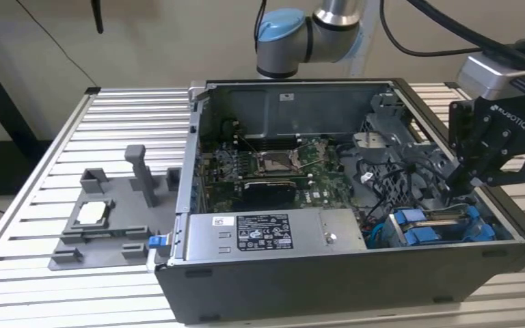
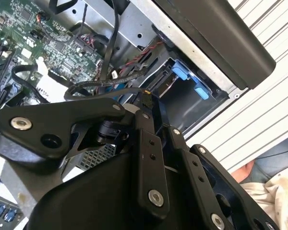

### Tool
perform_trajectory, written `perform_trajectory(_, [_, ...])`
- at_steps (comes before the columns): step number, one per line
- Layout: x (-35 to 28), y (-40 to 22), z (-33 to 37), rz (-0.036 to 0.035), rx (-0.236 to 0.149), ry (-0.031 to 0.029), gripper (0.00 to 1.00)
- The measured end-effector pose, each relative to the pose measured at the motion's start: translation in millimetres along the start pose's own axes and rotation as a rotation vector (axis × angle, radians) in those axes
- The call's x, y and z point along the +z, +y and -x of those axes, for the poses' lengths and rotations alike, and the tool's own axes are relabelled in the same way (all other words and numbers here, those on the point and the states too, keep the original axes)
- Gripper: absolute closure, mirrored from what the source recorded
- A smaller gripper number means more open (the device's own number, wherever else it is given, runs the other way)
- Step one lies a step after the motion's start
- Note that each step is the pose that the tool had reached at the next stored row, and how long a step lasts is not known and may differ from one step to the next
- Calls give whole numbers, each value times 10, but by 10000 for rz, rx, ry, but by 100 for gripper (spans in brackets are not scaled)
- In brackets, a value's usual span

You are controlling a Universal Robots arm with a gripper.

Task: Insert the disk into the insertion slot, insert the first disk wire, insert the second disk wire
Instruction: 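Insert the first disk wire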

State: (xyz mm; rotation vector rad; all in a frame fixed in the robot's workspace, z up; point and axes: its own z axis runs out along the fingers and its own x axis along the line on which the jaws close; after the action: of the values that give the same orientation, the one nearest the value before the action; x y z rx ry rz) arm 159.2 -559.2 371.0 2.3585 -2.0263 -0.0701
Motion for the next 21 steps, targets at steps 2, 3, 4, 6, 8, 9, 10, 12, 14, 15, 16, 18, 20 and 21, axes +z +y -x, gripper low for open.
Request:
perform_trajectory(2, [8, -18, -9, 121, 1, -18, 81])
perform_trajectory(3, [15, -28, -13, 173, 1, -28, 81])
perform_trajectory(4, [24, -38, -16, 204, 1, -35, 81])
perform_trajectory(6, [41, -58, -27, 228, 5, -46, 81])
perform_trajectory(8, [57, -60, -32, 227, 71, -54, 81])
perform_trajectory(9, [66, -61, -34, 227, 130, -60, 81])
perform_trajectory(10, [75, -61, -36, 225, 189, -65, 81])
perform_trajectory(12, [92, -62, -38, 223, 324, -77, 81])
perform_trajectory(14, [102, -62, -40, 221, 454, -86, 81])
perform_trajectory(15, [105, -63, -43, 220, 506, -88, 81])
perform_trajectory(16, [107, -66, -51, 219, 529, -90, 81])
perform_trajectory(18, [113, -72, -68, 221, 549, -94, 81])
perform_trajectory(20, [126, -73, -84, 222, 593, -97, 81])
perform_trajectory(21, [135, -74, -88, 222, 628, -100, 81])
